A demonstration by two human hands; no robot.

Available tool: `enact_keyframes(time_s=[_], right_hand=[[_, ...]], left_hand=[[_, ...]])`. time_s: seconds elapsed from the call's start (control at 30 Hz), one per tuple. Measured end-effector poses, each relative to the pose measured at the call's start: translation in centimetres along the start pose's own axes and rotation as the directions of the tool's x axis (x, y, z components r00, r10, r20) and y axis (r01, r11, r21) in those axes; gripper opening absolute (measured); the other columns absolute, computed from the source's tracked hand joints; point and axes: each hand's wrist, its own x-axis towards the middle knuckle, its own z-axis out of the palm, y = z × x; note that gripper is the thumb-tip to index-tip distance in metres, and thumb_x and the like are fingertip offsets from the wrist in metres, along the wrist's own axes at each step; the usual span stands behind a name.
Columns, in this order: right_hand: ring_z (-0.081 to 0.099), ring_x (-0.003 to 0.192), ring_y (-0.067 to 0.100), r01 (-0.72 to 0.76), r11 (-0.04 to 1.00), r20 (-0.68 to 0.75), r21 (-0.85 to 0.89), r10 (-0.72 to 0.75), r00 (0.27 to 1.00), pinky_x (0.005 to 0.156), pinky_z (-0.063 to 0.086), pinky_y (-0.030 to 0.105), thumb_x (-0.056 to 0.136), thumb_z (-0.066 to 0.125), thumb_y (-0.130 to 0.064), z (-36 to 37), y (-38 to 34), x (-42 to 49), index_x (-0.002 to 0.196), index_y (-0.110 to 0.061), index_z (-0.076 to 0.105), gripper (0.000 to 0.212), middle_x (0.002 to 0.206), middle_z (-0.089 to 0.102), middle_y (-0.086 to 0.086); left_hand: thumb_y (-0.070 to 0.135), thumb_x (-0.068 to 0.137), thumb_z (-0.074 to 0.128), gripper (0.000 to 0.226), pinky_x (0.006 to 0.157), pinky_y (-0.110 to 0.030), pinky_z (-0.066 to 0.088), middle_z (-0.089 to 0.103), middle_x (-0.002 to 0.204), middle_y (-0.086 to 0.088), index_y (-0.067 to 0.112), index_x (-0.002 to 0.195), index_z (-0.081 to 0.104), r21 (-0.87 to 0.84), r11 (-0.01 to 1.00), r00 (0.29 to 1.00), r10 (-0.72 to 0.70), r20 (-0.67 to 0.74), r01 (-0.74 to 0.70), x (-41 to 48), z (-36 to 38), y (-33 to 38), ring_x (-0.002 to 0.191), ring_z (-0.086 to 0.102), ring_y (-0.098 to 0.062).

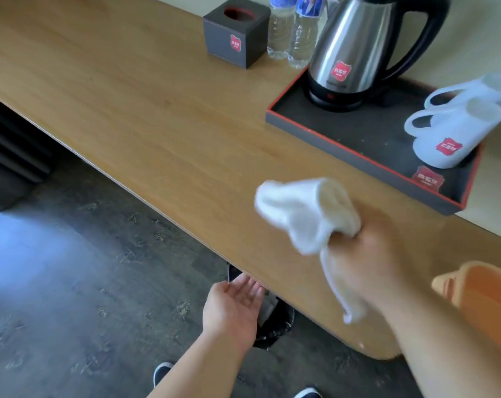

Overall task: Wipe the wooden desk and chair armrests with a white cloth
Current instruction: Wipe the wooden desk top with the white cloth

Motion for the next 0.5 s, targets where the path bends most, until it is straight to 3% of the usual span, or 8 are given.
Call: enact_keyframes(time_s=[0.07, 0.13, 0.17, 0.23, 0.27, 0.4, 0.47, 0.5], right_hand=[[0.062, 0.064, -0.008, -0.08, 0.99, -0.083, -0.12, 0.07, 0.994, 0.05, 0.037, 0.006, 0.08, 0.053, -0.025, -2.3, 2.6, 3.5, 0.078, -0.055, 0.063, 0.031, 0.064, 0.066, -0.024], [0.067, 0.082, 0.011, -0.124, 0.958, -0.064, -0.259, 0.111, 0.992, 0.063, 0.042, 0.021, 0.089, 0.058, -0.027, -3.2, 5.6, 6.3, 0.099, -0.044, 0.067, 0.022, 0.078, 0.068, -0.013], [0.067, 0.096, 0.021, -0.129, 0.936, -0.023, -0.329, 0.129, 0.991, 0.073, 0.044, 0.027, 0.092, 0.058, -0.024, -3.1, 6.9, 6.9, 0.114, -0.039, 0.066, 0.028, 0.092, 0.069, -0.011], [0.054, 0.129, 0.022, -0.063, 0.912, 0.066, -0.406, 0.098, 0.993, 0.1, 0.041, 0.03, 0.095, 0.057, -0.018, -2.3, 8.6, 6.9, 0.139, -0.029, 0.055, 0.045, 0.13, 0.062, -0.006], [0.047, 0.135, 0.019, -0.026, 0.917, 0.078, -0.399, 0.062, 0.995, 0.105, 0.037, 0.028, 0.095, 0.056, -0.015, -1.8, 8.9, 6.5, 0.142, -0.027, 0.053, 0.048, 0.141, 0.056, -0.007], [0.049, 0.131, 0.01, 0.104, 0.94, 0.203, -0.324, -0.038, 0.978, 0.104, 0.029, 0.016, 0.087, 0.046, -0.008, 0.7, 7.0, 1.8, 0.119, -0.032, 0.065, 0.044, 0.133, 0.059, -0.019], [0.04, 0.143, 0.011, 0.193, 0.942, 0.348, -0.273, -0.09, 0.933, 0.116, 0.011, 0.014, 0.081, 0.05, -0.007, 2.9, 5.6, -1.9, 0.126, -0.027, 0.07, 0.053, 0.147, 0.055, -0.011], [0.035, 0.147, 0.011, 0.202, 0.949, 0.398, -0.24, -0.094, 0.913, 0.117, 0.004, 0.012, 0.08, 0.053, -0.007, 3.8, 4.9, -3.7, 0.13, -0.024, 0.07, 0.055, 0.152, 0.052, -0.007]], left_hand=[[0.024, 0.108, 0.036, 0.043, 0.071, -0.04, 0.052, 0.073, 0.084, -0.017, -0.003, 0.089, 0.065, -0.096, 0.995, 0.998, -0.034, 0.056, 0.039, -0.3, 0.7, -1.6, 0.086, 0.066, -0.032], [0.024, 0.107, 0.038, 0.043, 0.066, -0.039, 0.05, 0.067, 0.063, -0.011, 0.003, 0.076, 0.059, -0.163, 0.986, 0.999, -0.03, 0.033, 0.035, -0.8, 1.5, -2.7, 0.071, 0.059, -0.029], [0.024, 0.107, 0.038, 0.043, 0.065, -0.038, 0.049, 0.064, 0.06, -0.009, 0.005, 0.074, 0.057, -0.164, 0.986, 0.999, -0.032, -0.004, 0.031, -0.8, 1.9, -3.0, 0.068, 0.057, -0.028], [0.024, 0.107, 0.037, 0.042, 0.064, -0.037, 0.05, 0.064, 0.058, -0.008, 0.006, 0.074, 0.057, -0.188, 0.981, 0.999, -0.046, 0.027, 0.05, -1.0, 2.0, -3.4, 0.065, 0.057, -0.027], [0.024, 0.107, 0.037, 0.042, 0.064, -0.037, 0.051, 0.066, 0.057, -0.008, 0.006, 0.075, 0.057, -0.186, 0.981, 0.998, -0.045, 0.038, 0.051, -1.7, 2.3, -3.5, 0.066, 0.059, -0.027], [0.02, 0.106, 0.038, 0.038, 0.069, -0.039, 0.055, 0.07, 0.061, -0.012, 0.002, 0.081, 0.059, -0.256, 0.965, 0.998, -0.051, 0.024, 0.055, -2.2, 2.0, -5.0, 0.073, 0.064, -0.03], [0.016, 0.105, 0.042, 0.03, 0.072, -0.04, 0.057, 0.075, 0.074, -0.015, -0.002, 0.095, 0.065, -0.299, 0.951, 0.995, -0.048, 0.089, 0.072, -2.7, 1.5, -5.5, 0.079, 0.068, -0.031], [0.011, 0.103, 0.047, 0.025, 0.074, -0.04, 0.059, 0.076, 0.085, -0.015, -0.003, 0.109, 0.066, -0.191, 0.981, 0.99, -0.02, 0.137, 0.046, -3.2, 2.1, -6.1, 0.083, 0.071, -0.031]])
